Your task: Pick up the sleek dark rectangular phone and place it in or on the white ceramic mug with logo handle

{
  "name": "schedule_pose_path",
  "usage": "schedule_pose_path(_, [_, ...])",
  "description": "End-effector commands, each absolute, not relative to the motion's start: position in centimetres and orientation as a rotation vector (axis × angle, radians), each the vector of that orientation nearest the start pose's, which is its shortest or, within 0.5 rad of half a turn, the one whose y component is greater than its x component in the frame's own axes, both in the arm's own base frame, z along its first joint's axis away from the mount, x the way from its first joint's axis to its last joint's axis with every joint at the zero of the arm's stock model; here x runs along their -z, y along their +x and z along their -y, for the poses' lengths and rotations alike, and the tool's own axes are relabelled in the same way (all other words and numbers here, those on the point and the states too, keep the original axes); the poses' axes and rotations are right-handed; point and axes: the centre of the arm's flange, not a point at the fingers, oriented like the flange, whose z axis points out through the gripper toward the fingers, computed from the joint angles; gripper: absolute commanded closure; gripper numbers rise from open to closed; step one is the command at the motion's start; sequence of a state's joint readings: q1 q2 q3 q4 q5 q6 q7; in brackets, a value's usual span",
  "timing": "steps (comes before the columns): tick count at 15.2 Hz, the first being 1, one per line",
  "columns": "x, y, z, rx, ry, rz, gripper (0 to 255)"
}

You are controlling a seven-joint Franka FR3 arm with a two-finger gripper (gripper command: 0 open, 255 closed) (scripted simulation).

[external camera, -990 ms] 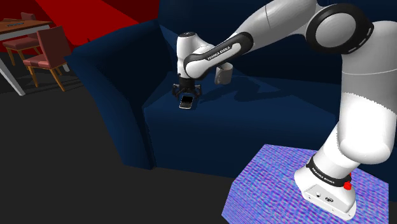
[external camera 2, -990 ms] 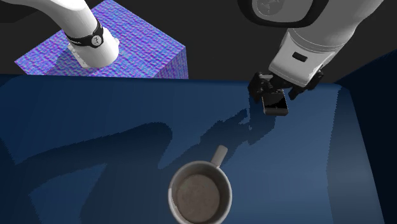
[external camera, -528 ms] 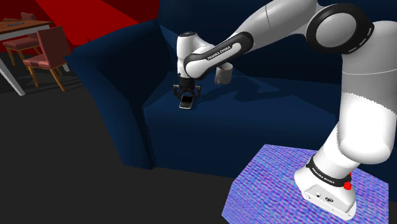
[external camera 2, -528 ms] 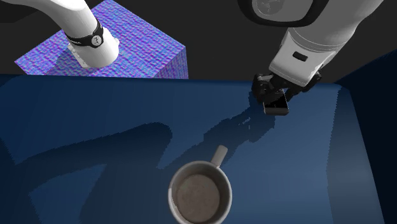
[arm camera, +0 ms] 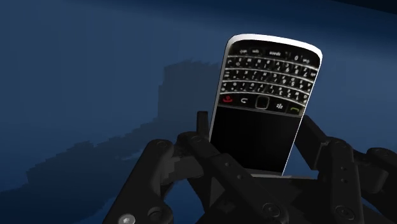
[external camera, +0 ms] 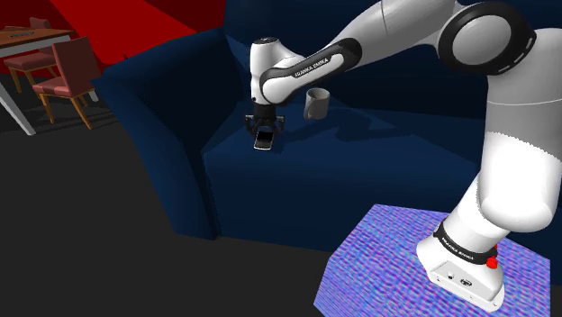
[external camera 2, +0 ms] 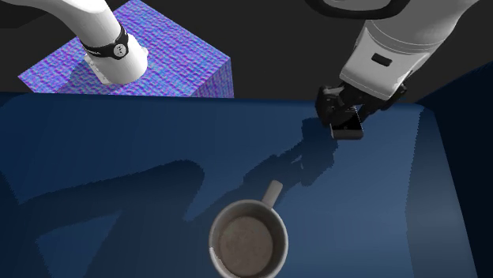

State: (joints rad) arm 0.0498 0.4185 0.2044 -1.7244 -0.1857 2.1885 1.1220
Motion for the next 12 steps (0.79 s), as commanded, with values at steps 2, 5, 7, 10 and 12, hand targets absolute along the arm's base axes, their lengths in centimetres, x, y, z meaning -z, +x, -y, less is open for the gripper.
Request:
schedule_pose_path(2, [-36.8,64.7,-15.0,0.141,-2.919,-1.207,255])
schedule_pose_path(5, [-38.4,64.7,-15.0,0.141,-2.919,-1.207,255])
schedule_pose_path(7, [-39.5,64.7,-15.0,0.141,-2.919,-1.207,255])
schedule_pose_path(10, [-41.0,64.7,-15.0,0.141,-2.919,-1.207,255])
schedule_pose_path(12, [-42.1,64.7,-15.0,0.141,-2.919,-1.207,255])
